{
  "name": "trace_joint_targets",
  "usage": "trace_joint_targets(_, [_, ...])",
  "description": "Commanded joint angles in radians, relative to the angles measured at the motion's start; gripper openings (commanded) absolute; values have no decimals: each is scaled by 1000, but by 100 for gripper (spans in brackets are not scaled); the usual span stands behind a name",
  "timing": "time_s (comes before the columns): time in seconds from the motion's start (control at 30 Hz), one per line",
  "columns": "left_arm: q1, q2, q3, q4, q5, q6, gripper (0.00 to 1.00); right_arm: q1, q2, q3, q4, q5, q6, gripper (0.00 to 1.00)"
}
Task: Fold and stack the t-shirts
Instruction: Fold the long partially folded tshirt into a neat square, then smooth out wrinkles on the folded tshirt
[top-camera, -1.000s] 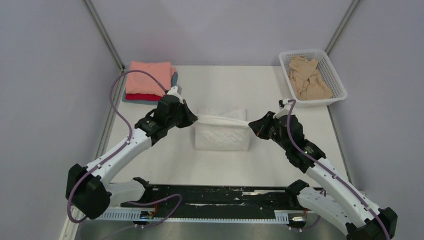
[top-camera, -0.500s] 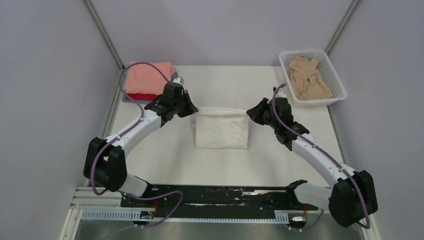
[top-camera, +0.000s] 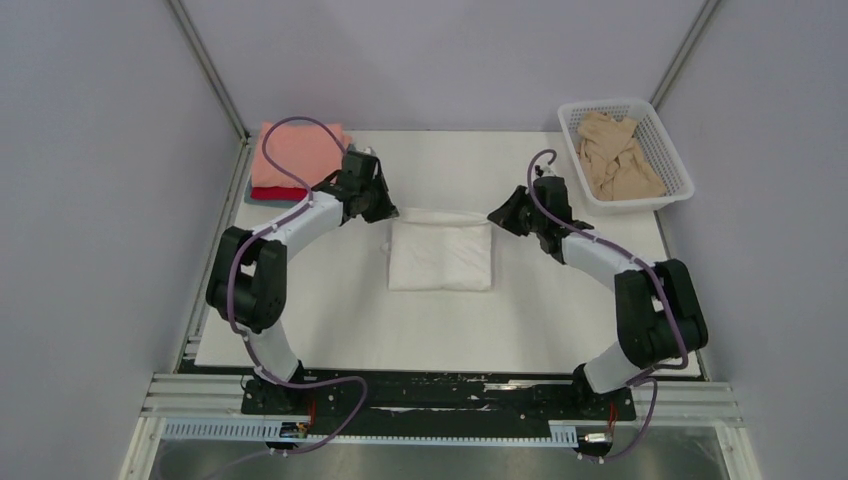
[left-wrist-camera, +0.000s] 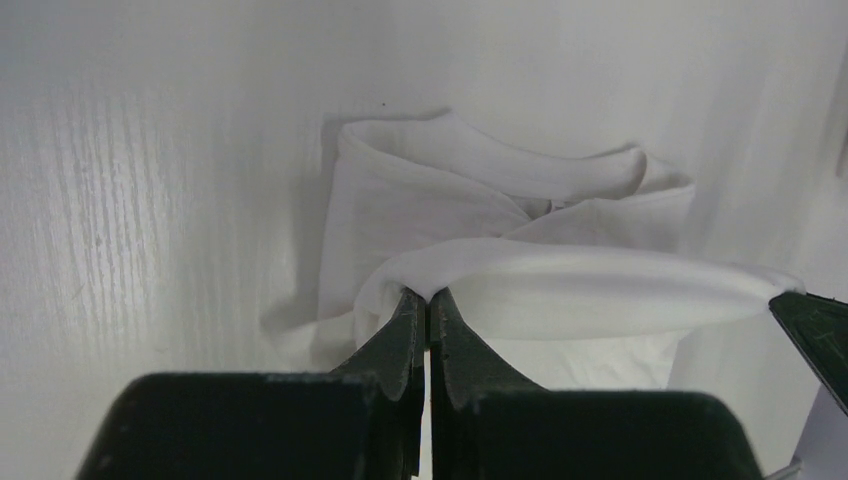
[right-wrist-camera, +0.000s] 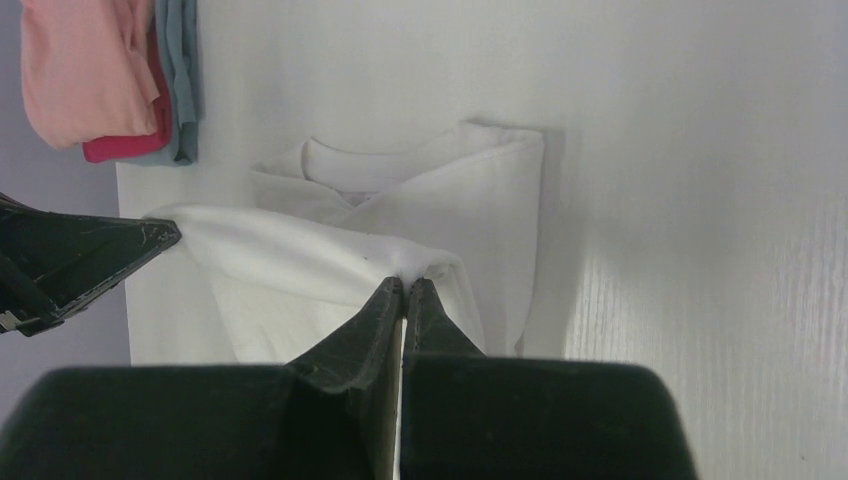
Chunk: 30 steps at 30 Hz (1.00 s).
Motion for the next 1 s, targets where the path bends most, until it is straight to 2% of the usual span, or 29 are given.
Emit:
trace_joint_targets(0.0, [41, 69, 75, -17, -74, 33, 2, -41, 110, 88, 83, -37, -28, 0])
trace_joint_targets(0.07, [45, 108, 101, -20, -75, 32, 6, -45, 166, 111, 92, -37, -26, 0])
trace_joint_targets(0.1, [45, 132, 110, -20, -69, 33, 13, -47, 190, 124, 101, -34, -27, 1])
trace_joint_targets(0.13, [47, 141, 123, -13, -65, 34, 18, -51, 215, 142, 104, -34, -21, 6])
trace_joint_targets(0.17, [46, 156, 128, -6, -52, 37, 31, -54, 236, 164, 104, -44, -21, 14])
trace_joint_targets(0.2, [47, 159, 138, 3, -46, 40, 39, -55, 250, 183, 104, -52, -24, 30])
trace_joint_targets(0.23, [47, 161, 143, 6, -39, 46, 59, -54, 259, 205, 102, -57, -31, 50])
trace_joint_targets(0.27, [46, 157, 151, 11, -37, 49, 68, -54, 261, 226, 91, -58, -36, 60])
trace_joint_targets(0.3, [47, 141, 154, 13, -37, 56, 84, -55, 256, 244, 74, -57, -46, 67])
trace_joint_targets(0.37, [47, 105, 155, 21, -24, 67, 98, -53, 233, 266, 35, -57, -69, 79])
trace_joint_targets(0.43, [44, 61, 137, 39, 8, 70, 100, -41, 172, 243, 19, -48, -79, 86])
trace_joint_targets(0.5, [38, 14, 98, 66, 47, 71, 100, -22, 113, 200, 19, -57, -95, 88])
trace_joint_targets(0.63, [2, -43, 10, 145, 165, 84, 100, 13, 47, 116, 75, -219, -97, 94])
trace_joint_targets(0.77, [-9, -17, -7, 160, 247, 62, 100, 16, 85, 84, 173, -331, -15, 94])
trace_joint_targets(0.97, [-10, 58, 21, 168, 267, 57, 100, 15, 203, 152, 199, -316, -6, 94])
